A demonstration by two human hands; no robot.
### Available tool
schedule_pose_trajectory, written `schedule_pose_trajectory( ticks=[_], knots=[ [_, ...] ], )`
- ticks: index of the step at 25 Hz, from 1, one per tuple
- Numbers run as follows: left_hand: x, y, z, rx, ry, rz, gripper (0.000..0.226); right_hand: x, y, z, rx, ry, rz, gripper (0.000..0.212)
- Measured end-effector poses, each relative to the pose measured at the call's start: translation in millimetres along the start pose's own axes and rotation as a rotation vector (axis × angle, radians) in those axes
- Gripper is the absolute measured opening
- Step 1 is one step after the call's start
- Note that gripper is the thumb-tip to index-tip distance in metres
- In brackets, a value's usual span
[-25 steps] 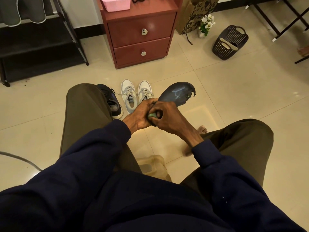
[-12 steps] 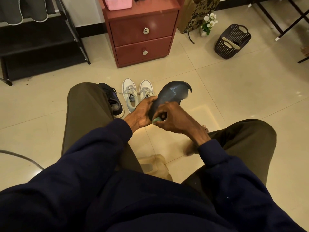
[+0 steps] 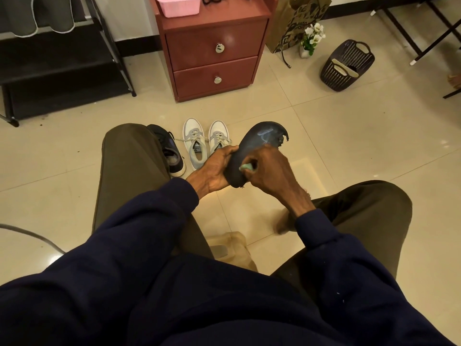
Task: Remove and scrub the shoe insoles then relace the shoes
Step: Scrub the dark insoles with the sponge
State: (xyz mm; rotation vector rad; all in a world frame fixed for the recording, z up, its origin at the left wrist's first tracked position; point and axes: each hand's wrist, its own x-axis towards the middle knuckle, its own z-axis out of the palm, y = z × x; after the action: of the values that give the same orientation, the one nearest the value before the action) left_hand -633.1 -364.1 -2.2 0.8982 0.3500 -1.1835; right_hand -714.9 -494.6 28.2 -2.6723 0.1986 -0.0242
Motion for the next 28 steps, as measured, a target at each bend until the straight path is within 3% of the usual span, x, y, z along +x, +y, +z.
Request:
schedule_pose_trajectory(
  ticks=[3,6,8,11,14,18,23,28],
  knots=[
    [-3.8,-0.4,5.7,-0.026,-0.037,-0.016,0.032,1.5,8.8,0.8,-0.189,0.215,0.121,0.006],
    [-1.5,-1.8,3.4,0.045,-0.014,0.017,0.027,-3.7,-8.2,5.7,0.084,-0.008,-0.033,0.004],
    [0.9,-2.2,1.4,0.042,-0.018,0.009,0.024,-3.6,-8.5,2.9,0.129,-0.073,-0.054,0.005],
    [-0.8,-3.2,3.6,-0.003,-0.053,-0.032,0.028,2.2,11.4,-2.4,-0.086,0.177,0.087,0.008],
    [0.0,-5.7,4.4,0.031,-0.076,-0.053,0.030,2.1,21.2,1.2,0.013,0.330,0.156,0.012],
    [1.1,-6.3,3.7,0.057,-0.050,-0.048,0.024,1.5,8.5,8.9,0.136,0.086,-0.079,0.007],
    [2.2,-5.7,0.0,0.109,-0.075,-0.086,0.033,5.9,38.4,1.7,0.018,0.336,0.188,0.012],
    [1.9,-5.0,-1.2,0.082,-0.066,-0.075,0.022,-0.4,11.9,6.6,0.143,0.021,-0.071,0.007]
  ],
)
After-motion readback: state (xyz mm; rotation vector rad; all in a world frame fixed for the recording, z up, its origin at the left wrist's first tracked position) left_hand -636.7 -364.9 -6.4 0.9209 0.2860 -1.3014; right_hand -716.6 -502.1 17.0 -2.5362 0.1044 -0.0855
